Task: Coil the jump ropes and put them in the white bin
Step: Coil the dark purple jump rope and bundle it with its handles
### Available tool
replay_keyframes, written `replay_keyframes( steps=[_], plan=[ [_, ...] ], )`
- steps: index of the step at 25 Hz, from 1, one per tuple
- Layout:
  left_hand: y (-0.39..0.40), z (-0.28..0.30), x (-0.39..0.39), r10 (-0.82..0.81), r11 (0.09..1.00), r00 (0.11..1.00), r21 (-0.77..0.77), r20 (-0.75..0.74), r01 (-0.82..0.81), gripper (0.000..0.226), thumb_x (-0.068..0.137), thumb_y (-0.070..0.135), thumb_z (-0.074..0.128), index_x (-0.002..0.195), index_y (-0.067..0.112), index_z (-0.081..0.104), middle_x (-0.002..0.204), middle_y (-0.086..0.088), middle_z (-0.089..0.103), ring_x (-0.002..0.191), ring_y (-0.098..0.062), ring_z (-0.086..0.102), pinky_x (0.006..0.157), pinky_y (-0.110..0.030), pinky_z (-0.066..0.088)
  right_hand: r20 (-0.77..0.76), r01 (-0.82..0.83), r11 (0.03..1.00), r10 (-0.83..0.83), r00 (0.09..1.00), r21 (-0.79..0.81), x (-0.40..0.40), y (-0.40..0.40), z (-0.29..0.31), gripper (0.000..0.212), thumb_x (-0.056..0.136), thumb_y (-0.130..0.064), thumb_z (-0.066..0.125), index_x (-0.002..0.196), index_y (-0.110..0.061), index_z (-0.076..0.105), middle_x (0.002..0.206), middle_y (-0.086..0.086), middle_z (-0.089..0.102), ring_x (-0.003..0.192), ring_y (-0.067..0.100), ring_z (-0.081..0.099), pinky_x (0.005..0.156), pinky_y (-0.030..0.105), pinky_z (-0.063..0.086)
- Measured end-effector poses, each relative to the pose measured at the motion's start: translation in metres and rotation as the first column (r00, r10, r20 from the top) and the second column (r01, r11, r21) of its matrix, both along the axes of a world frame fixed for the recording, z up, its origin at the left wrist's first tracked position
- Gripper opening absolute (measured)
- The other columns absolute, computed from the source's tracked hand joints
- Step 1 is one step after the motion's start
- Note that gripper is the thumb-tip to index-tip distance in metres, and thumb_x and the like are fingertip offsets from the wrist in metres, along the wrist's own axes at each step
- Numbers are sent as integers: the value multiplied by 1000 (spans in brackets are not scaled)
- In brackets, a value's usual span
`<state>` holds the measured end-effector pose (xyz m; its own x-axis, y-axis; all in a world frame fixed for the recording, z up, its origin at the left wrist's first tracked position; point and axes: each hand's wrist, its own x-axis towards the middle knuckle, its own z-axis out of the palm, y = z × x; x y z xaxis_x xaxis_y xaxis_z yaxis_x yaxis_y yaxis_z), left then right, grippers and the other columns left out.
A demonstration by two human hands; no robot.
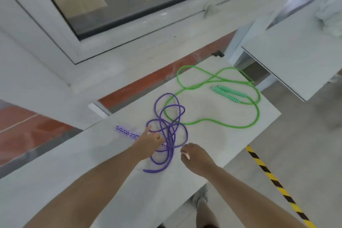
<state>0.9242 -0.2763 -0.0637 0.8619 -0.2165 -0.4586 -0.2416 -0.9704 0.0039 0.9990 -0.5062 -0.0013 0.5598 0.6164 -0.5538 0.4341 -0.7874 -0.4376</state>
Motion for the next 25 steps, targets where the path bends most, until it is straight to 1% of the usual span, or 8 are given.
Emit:
replay_keyframes(
  steps=[2,4,6,9,13,18,23,25],
  plan=[
    [-7,25,-17,133,978,991,-163,7,-130,35,82,17,64,113,24,49,94,-2,60,67,-23,65,72,-38,57,45,-134,984,130,991,113,19,13,8,46,89,-40,52,132,-24,57,135,-6,58,129,15,48,108,32,37],
    [-17,67,-37,343,907,934,-293,97,-302,28,95,24,46,123,24,46,103,-8,58,68,-29,64,58,-38,51,-15,-250,939,261,965,236,33,39,28,37,89,-41,57,123,-27,65,119,-7,68,113,12,60,100,30,46],
    [-26,107,-58,516,828,844,-339,150,-446,30,102,28,37,128,22,49,109,-8,58,81,-31,65,67,-40,49,-55,-359,884,392,918,300,32,59,52,20,96,-39,57,107,-26,68,94,-7,70,86,11,64,80,33,52],
    [-30,161,-86,768,606,639,-383,54,-697,26,106,32,38,129,26,50,120,-1,60,108,-27,62,86,-39,49,62,-555,750,575,816,360,26,82,74,23,100,-35,52,94,-17,65,86,4,68,80,20,63,71,36,45],
    [-16,195,-137,945,311,322,-488,64,-816,24,106,37,39,123,28,54,103,7,63,95,-21,62,72,-30,42,89,-559,751,568,818,352,22,99,84,24,101,-37,50,85,-20,56,71,-1,59,70,20,59,67,37,44],
    [16,205,-221,963,-248,-253,-698,-98,-672,24,102,34,46,89,19,59,79,0,65,64,-16,55,58,-29,42,134,-457,789,443,886,410,19,116,102,31,102,-30,54,71,-30,46,63,-4,51,64,16,52,66,41,43],
    [39,208,-273,770,-529,-535,-817,-349,-228,29,103,28,51,97,2,62,75,-7,57,59,-19,48,55,-33,39,219,-344,819,270,937,459,30,126,112,19,101,-28,55,82,-29,54,67,-8,58,68,15,57,63,31,40],
    [43,207,-278,686,-584,-539,-812,-488,-9,27,104,26,51,101,1,60,75,-8,54,54,-18,45,49,-30,38,165,-257,841,201,966,476,28,126,115,17,103,-27,51,87,-29,58,68,-9,60,68,13,59,62,27,41]
  ],
)
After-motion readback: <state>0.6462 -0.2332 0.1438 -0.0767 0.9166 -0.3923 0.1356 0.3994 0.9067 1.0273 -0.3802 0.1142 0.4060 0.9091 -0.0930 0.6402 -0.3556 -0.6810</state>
